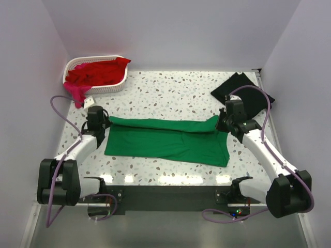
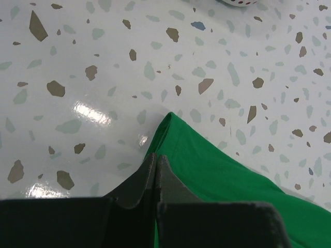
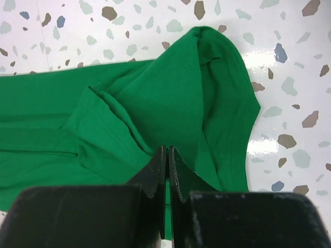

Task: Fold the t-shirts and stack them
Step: Fold the tshirt

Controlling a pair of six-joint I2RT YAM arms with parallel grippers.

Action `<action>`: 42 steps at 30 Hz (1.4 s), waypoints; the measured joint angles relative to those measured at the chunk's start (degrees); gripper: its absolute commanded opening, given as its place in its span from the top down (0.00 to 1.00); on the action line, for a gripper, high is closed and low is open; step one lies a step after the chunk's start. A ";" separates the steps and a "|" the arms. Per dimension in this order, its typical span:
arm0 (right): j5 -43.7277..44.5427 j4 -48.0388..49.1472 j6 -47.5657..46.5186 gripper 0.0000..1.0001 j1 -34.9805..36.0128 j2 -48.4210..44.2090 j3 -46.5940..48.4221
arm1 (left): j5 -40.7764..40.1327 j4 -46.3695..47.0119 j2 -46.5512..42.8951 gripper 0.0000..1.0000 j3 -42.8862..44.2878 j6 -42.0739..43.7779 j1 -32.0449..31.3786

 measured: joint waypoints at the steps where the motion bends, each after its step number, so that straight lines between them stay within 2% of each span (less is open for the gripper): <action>1: 0.31 -0.11 0.13 1.00 0.26 -0.44 -0.44 | -0.13 -0.17 -0.81 1.00 -0.46 -0.24 0.00; 8: 2.49 -1.51 0.68 1.00 1.46 -2.60 -2.54 | -0.85 -0.81 -4.66 1.00 -3.91 -1.33 0.00; 9: 2.89 -1.70 0.81 1.00 1.60 -2.89 -2.82 | -0.85 -0.85 -4.74 0.94 -4.28 -1.75 0.00; 11: 3.19 -2.10 0.92 1.00 1.77 -3.23 -3.30 | -0.81 -1.27 -5.57 0.78 -5.44 -1.95 0.00; 12: 3.32 -2.36 1.03 0.85 1.95 -3.32 -3.45 | -0.81 -1.44 -6.38 0.49 -6.12 -2.19 0.00; 13: 3.48 -2.60 1.16 0.75 2.01 -3.32 -3.63 | -0.87 -1.70 -7.37 0.29 -6.71 -1.90 0.00; 14: 3.56 -2.60 1.46 0.63 2.25 -3.32 -3.69 | -0.94 -2.14 -8.79 0.29 -7.45 -2.58 0.02; 15: 3.82 -2.62 1.60 0.51 2.54 -3.32 -3.87 | -1.09 -2.69 -10.62 0.20 -8.09 -3.23 0.04; 19: 5.05 -2.82 1.99 0.41 4.66 -3.34 -3.91 | -1.60 -4.28 -19.50 0.17 -9.49 -3.28 0.02; 21: 5.01 -2.73 2.03 0.41 5.90 -3.15 -3.80 | -1.36 -3.67 -22.73 0.17 -9.49 -3.19 0.02; 24: 4.17 -1.38 2.01 0.46 6.82 -1.14 -2.51 | 0.26 -1.86 -24.20 0.17 -9.49 -2.97 0.00; 29: 0.44 4.55 1.62 0.54 6.93 8.07 1.62 | 4.22 2.38 -20.37 0.17 -9.49 -2.25 -0.02; 36: -3.30 9.55 0.83 0.57 9.29 23.10 8.68 | 6.86 5.95 -12.74 0.17 -8.81 -1.57 -0.07; 42: -3.63 9.94 -0.13 0.58 12.24 28.96 11.30 | 7.54 7.45 -11.04 0.17 -8.52 -1.49 -0.07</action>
